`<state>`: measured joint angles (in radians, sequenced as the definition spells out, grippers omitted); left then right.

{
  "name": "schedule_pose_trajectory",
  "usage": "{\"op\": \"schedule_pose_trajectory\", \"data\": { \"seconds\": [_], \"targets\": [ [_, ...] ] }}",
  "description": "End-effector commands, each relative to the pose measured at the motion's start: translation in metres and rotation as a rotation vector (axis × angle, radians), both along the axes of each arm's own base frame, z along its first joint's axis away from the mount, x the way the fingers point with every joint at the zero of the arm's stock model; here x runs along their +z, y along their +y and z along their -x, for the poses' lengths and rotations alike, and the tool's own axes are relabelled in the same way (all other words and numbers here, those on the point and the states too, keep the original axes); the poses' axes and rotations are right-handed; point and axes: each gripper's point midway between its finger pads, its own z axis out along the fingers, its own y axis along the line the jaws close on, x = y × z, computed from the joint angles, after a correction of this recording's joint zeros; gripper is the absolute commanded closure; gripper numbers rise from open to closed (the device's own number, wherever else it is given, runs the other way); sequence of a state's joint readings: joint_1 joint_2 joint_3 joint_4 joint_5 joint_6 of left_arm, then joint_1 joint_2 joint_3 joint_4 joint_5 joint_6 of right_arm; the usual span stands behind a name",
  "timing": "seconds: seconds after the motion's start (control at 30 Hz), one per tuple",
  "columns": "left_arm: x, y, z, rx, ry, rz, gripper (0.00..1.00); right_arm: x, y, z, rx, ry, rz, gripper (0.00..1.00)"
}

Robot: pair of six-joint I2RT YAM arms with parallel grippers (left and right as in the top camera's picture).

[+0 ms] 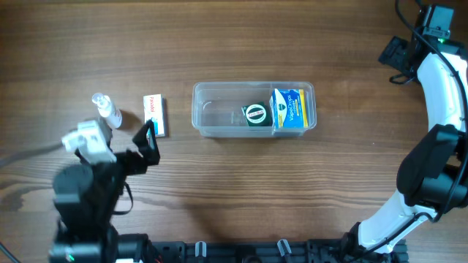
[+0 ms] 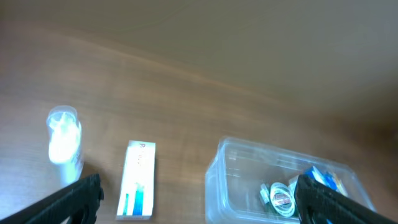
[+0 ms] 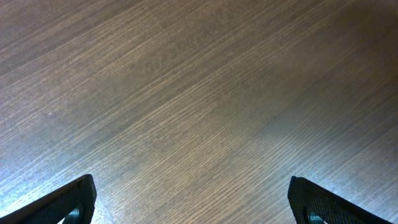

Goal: Pack container
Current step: 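Reach the left gripper down and grasp the white Panadol box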

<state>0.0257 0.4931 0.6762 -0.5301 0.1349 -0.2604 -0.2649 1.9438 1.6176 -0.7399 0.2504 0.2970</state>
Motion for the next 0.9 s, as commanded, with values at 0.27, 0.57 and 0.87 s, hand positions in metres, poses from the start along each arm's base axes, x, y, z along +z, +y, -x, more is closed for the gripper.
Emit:
{"op": "schedule_pose_trajectory", "data": {
  "seconds": [0.27, 0.57, 0.87],
  "targets": [
    [-0.045, -0.016, -0.091, -0.103, 0.503, 0.070, 0.00, -0.008, 0.000, 0.002, 0.005, 0.019, -0.009, 0.00],
    [-0.159, 0.014, -0.082, 0.063, 0.924, -0.005, 0.00, -0.008, 0.000, 0.002, 0.005, 0.019, -0.009, 0.00],
    [-0.170, 0.014, -0.109, -0.006, 0.860, -0.072, 0.00, -0.008, 0.000, 0.002, 0.006, 0.019, -0.009, 0.00]
  ]
}}
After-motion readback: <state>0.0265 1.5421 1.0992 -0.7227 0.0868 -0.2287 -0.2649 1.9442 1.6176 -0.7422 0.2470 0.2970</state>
